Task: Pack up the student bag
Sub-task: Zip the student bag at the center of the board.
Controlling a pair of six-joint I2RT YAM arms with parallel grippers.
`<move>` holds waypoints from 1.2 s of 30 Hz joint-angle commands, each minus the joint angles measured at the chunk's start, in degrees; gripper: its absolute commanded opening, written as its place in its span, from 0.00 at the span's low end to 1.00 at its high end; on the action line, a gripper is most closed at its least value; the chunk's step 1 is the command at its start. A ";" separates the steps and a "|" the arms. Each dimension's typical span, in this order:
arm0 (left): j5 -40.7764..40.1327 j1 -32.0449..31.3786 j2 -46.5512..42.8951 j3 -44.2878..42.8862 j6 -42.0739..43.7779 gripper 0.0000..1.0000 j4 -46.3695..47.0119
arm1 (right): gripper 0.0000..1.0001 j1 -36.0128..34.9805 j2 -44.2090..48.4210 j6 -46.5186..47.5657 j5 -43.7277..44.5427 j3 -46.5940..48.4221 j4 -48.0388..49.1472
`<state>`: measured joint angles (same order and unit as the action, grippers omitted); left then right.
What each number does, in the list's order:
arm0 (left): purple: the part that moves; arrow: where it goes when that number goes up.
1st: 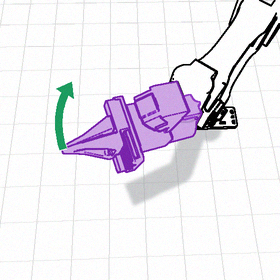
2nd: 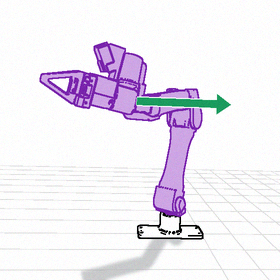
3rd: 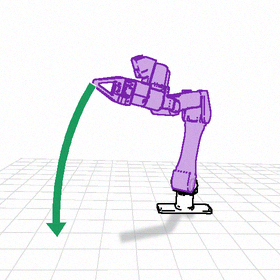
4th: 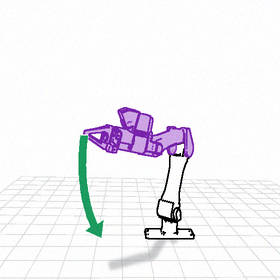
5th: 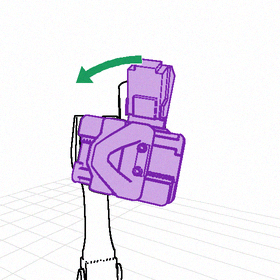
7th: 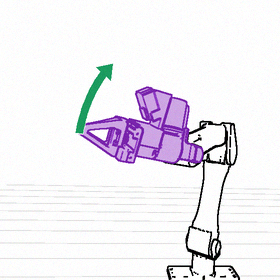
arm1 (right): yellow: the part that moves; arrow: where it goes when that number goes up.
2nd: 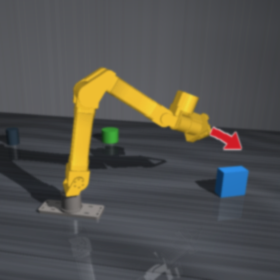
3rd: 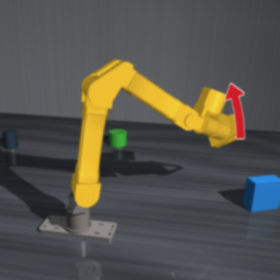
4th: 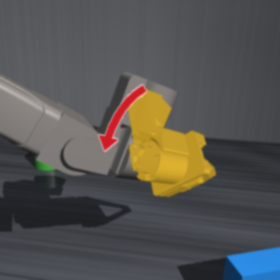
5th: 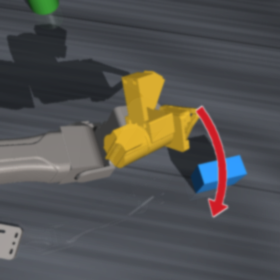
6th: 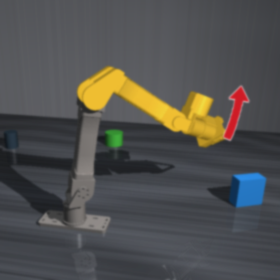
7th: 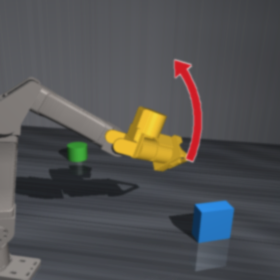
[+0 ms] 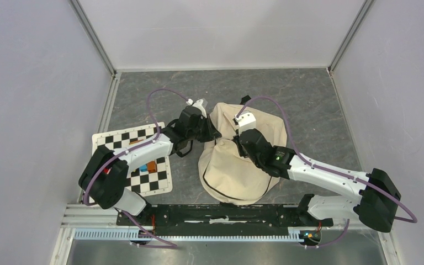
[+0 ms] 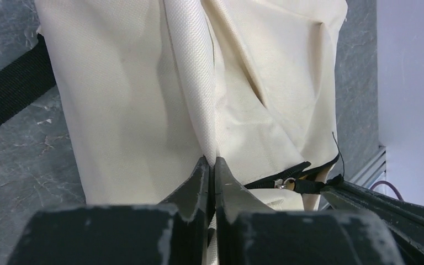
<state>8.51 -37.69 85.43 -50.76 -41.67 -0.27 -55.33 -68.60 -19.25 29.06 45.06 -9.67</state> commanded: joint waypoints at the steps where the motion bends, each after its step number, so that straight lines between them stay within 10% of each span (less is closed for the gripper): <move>1: -0.33 -0.56 -4.20 2.23 -2.43 0.02 4.10 | 0.00 0.08 0.32 0.95 4.62 0.85 -0.76; 36: -5.33 8.81 -16.88 7.34 13.95 0.02 -5.92 | 0.00 1.46 4.09 -0.43 13.87 -3.93 -12.94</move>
<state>7.99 -32.45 72.12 -43.51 -31.79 -5.04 -54.92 -65.67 -19.81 38.17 41.12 -20.32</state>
